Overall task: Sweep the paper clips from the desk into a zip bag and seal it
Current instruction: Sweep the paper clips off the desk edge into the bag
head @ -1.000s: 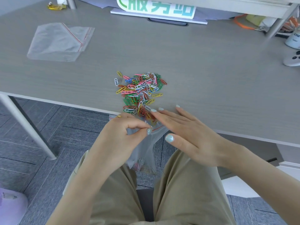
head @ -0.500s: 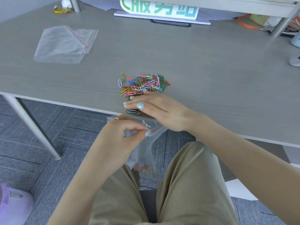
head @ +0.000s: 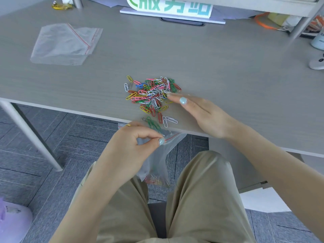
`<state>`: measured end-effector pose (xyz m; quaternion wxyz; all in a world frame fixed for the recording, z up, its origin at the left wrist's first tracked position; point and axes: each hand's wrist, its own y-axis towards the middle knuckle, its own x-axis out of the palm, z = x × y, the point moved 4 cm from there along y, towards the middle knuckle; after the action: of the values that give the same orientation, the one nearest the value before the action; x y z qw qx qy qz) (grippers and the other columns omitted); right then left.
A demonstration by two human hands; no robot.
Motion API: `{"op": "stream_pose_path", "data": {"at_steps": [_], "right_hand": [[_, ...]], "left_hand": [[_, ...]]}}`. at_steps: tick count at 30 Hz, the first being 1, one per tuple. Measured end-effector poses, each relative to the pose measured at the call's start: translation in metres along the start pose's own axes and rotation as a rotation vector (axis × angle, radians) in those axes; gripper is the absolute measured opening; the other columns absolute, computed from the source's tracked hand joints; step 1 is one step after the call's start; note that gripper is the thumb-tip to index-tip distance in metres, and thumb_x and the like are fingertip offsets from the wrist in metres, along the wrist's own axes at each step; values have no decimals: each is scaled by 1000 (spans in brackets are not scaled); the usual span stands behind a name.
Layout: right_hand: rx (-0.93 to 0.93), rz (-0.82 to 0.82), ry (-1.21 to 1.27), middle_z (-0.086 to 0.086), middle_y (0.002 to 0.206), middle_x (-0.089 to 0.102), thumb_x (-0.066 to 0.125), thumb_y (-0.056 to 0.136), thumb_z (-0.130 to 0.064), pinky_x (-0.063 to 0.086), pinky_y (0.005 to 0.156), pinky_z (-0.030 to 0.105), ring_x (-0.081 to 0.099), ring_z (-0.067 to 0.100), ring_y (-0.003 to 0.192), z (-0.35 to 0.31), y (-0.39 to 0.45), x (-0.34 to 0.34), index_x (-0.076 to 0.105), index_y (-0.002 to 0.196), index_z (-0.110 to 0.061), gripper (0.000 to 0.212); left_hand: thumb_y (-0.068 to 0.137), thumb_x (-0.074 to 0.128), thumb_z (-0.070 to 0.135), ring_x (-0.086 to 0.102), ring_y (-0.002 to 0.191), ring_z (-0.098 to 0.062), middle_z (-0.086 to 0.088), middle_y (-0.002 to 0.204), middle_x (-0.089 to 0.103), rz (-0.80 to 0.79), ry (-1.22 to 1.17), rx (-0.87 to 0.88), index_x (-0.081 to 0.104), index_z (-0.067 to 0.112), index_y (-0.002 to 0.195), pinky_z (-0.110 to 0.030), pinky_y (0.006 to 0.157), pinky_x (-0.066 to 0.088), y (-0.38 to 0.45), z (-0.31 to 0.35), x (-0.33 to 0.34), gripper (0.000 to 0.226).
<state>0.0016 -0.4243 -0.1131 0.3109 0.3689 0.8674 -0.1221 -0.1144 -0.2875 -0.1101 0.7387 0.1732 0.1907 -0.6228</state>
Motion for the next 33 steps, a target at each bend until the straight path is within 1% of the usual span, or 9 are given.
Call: {"op": "stream_pose_path", "data": {"at_steps": [3, 9, 14, 17, 20, 24, 28, 31, 33], "right_hand": [[-59, -97, -176, -9, 147, 36, 25, 94, -39, 10, 116, 21, 25, -6, 134, -1, -8, 8, 42, 136, -21, 49], [-147, -185, -204, -10, 148, 33, 23, 93, -37, 6, 116, 18, 18, -8, 136, -11, -25, 22, 38, 138, -21, 49], [-50, -120, 43, -17, 146, 34, 23, 93, -38, 9, 115, 15, 19, -13, 134, -9, -30, 13, 29, 140, -28, 48], [-43, -98, -29, -19, 144, 36, 20, 94, -45, 7, 116, 19, 18, -13, 135, -2, -34, 6, 18, 141, -36, 49], [-170, -159, -216, -10, 149, 32, 13, 92, -55, 6, 116, 21, 18, -8, 137, -3, -42, 12, 16, 145, -24, 61], [-283, -230, -303, -8, 154, 21, 11, 93, -52, 5, 118, 27, 14, -1, 141, -9, -48, 22, 15, 146, -17, 64], [-112, -110, -2, -13, 152, 23, 25, 95, -42, 4, 117, 22, 14, -9, 138, -7, -25, 9, 25, 143, -23, 52], [52, 45, -14, -12, 154, 17, 22, 100, -36, -3, 114, 18, 10, -6, 138, 5, 14, -9, 21, 144, -25, 46], [135, 92, -69, -9, 155, 14, 19, 100, -37, -4, 102, 8, 7, -1, 139, 14, 36, -18, 19, 145, -24, 46]], "left_hand": [[77, 65, 18, 51, 72, 14, 14, 78, 62, 4, 12, -5, 71, 27, 72, 2, 64, 31, 0, 2, 0, 11], [76, 65, 19, 50, 73, 16, 14, 80, 61, 1, 36, 2, 67, 33, 67, 2, 65, 31, 1, 5, 3, 17], [76, 65, 20, 51, 73, 13, 13, 84, 62, -1, 15, -11, 70, 28, 72, 1, 65, 32, 2, 2, 4, 11], [76, 65, 20, 49, 67, 15, 14, 81, 60, -5, 17, -13, 70, 28, 73, 1, 62, 31, 1, 2, 3, 10], [76, 65, 21, 50, 67, 15, 12, 81, 60, -8, 17, -17, 70, 28, 73, 0, 62, 31, 2, 2, 3, 9], [77, 64, 21, 50, 71, 15, 13, 82, 60, -13, 18, -19, 70, 30, 74, 1, 64, 31, 3, 2, 4, 11], [77, 65, 20, 50, 70, 15, 15, 80, 59, -1, 18, -19, 72, 25, 76, 1, 64, 31, 2, 1, 4, 8], [77, 65, 20, 50, 70, 16, 16, 79, 58, 6, 5, -27, 72, 24, 77, 2, 64, 31, 2, 0, 4, 7], [77, 65, 20, 51, 70, 16, 16, 79, 59, 3, 3, -26, 71, 25, 75, 2, 63, 31, 1, 1, 4, 8]]}}
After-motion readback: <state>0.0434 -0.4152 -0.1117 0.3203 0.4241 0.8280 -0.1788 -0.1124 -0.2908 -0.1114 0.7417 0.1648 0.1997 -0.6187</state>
